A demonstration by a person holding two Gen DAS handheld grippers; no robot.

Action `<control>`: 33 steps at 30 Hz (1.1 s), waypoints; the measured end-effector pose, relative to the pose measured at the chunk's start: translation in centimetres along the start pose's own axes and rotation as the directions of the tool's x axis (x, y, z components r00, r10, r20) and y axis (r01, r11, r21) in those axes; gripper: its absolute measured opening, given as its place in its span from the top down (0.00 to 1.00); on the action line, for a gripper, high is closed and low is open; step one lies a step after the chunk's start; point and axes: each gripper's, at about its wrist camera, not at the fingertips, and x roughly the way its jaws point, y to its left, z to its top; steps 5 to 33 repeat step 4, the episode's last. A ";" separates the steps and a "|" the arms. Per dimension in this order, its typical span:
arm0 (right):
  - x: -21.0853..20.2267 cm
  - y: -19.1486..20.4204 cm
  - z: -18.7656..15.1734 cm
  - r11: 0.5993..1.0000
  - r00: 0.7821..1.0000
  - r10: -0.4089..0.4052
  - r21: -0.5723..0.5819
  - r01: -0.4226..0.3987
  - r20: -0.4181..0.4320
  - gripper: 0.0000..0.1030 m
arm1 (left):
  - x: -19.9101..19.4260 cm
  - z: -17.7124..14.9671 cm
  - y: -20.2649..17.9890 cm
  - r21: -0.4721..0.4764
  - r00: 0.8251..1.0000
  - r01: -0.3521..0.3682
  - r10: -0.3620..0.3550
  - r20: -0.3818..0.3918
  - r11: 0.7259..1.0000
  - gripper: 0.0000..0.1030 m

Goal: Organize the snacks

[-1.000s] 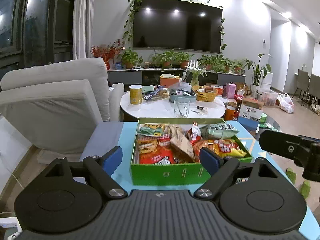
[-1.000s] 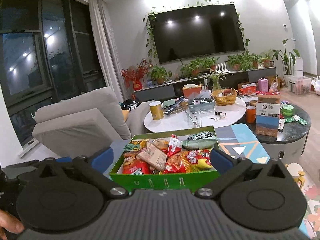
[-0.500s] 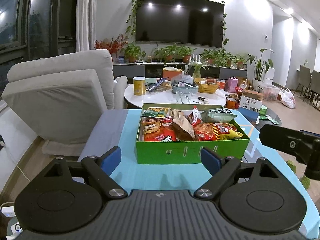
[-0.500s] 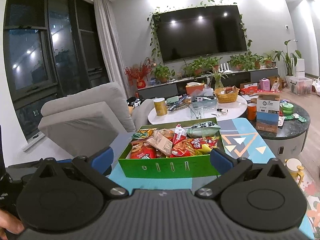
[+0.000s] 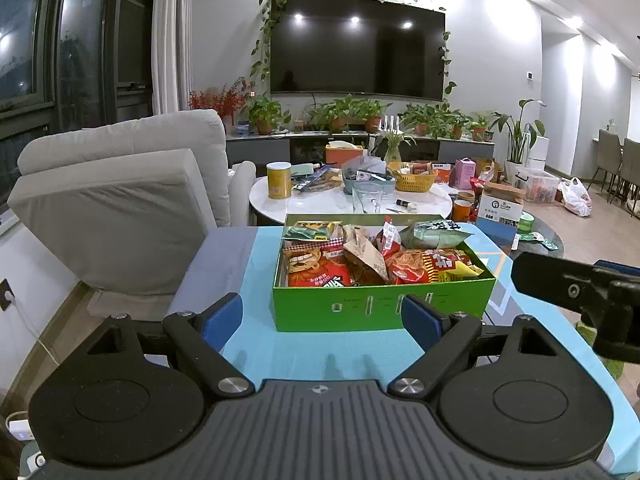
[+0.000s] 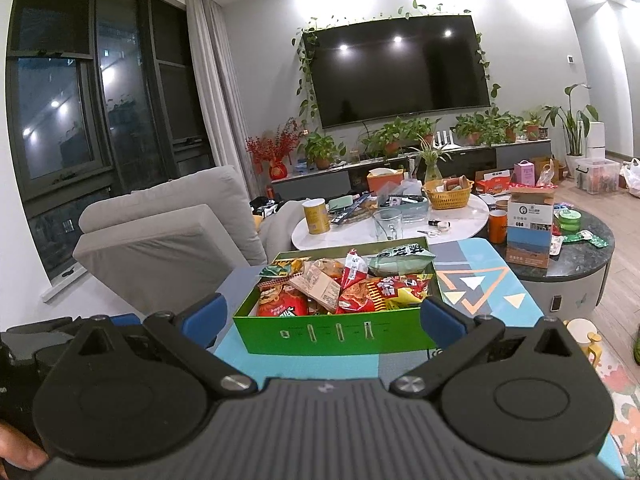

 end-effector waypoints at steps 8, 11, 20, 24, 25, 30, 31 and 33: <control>-0.1 0.0 -0.1 1.000 1.000 0.000 -0.001 0.000 -0.004 0.46 | 0.1 0.0 0.0 -0.005 1.000 -0.003 0.003 -0.006 1.000 0.17; -0.1 0.0 -0.1 1.000 1.000 0.000 -0.001 0.000 -0.004 0.46 | 0.1 0.0 0.0 -0.005 1.000 -0.003 0.003 -0.006 1.000 0.17; -0.1 0.0 -0.1 1.000 1.000 0.000 -0.001 0.000 -0.004 0.46 | 0.1 0.0 0.0 -0.005 1.000 -0.003 0.003 -0.006 1.000 0.17; -0.1 0.0 -0.1 1.000 1.000 0.000 -0.001 0.000 -0.004 0.46 | 0.1 0.0 0.0 -0.005 1.000 -0.003 0.003 -0.006 1.000 0.17; -0.1 0.0 -0.1 1.000 1.000 0.000 -0.001 0.000 -0.004 0.46 | 0.1 0.0 0.0 -0.005 1.000 -0.003 0.003 -0.006 1.000 0.17; -0.1 0.0 -0.1 1.000 1.000 0.000 -0.001 0.000 -0.004 0.46 | 0.1 0.0 0.0 -0.005 1.000 -0.003 0.003 -0.006 1.000 0.17; -0.1 0.0 -0.1 1.000 1.000 0.000 -0.001 0.000 -0.004 0.46 | 0.1 0.0 0.0 -0.005 1.000 -0.003 0.003 -0.006 1.000 0.17; -0.1 0.0 -0.1 1.000 1.000 0.000 -0.001 0.000 -0.004 0.46 | 0.1 0.0 0.0 -0.005 1.000 -0.003 0.003 -0.006 1.000 0.17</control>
